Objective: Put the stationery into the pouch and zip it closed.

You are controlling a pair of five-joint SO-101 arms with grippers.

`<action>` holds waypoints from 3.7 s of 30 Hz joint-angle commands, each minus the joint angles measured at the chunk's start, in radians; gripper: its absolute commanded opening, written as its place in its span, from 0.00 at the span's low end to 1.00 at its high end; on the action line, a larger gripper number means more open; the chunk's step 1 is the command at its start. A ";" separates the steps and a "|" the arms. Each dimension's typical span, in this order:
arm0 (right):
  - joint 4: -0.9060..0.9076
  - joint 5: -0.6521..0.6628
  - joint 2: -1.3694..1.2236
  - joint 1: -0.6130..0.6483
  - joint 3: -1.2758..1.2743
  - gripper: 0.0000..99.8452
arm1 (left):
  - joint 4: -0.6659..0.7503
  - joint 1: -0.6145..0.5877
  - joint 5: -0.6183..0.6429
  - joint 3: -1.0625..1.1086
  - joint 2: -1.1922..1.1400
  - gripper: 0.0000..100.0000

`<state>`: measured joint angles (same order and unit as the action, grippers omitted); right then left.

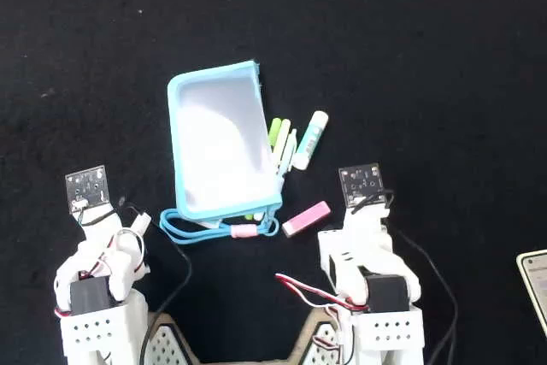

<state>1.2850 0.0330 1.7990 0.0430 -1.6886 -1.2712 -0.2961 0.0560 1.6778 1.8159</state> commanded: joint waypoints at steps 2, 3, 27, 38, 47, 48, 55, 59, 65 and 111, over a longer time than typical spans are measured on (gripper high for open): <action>0.008 0.008 0.067 -0.003 0.002 0.02 | -0.003 -0.010 -0.009 0.022 0.006 0.03; 0.008 0.008 0.067 -0.003 0.002 0.02 | -0.003 -0.010 -0.009 0.022 0.006 0.03; 0.008 0.008 0.067 -0.003 0.002 0.02 | -0.003 -0.010 -0.009 0.022 0.006 0.03; 0.008 0.008 0.067 -0.003 0.002 0.02 | -0.003 -0.010 -0.009 0.022 0.006 0.03; 0.008 0.008 0.067 -0.003 0.002 0.02 | -0.003 -0.010 -0.009 0.022 0.006 0.03; 0.008 0.008 0.067 -0.003 0.002 0.02 | -0.003 -0.010 -0.009 0.022 0.006 0.03; 0.008 0.008 0.067 -0.002 0.002 0.02 | -0.003 -0.010 -0.009 0.022 0.006 0.03; 0.008 0.000 0.067 -0.002 0.002 0.02 | -0.003 -0.010 -0.009 0.022 0.006 0.03; 0.008 0.000 0.067 -0.002 0.002 0.02 | -0.003 -0.010 -0.009 0.022 0.006 0.03; -0.212 0.288 0.058 0.021 0.737 0.02 | 0.692 -0.173 -0.324 -0.265 0.005 0.03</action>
<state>1.0764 0.3138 1.7990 0.0414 -1.1393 -0.7035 -0.4618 -0.4120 1.5351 1.8159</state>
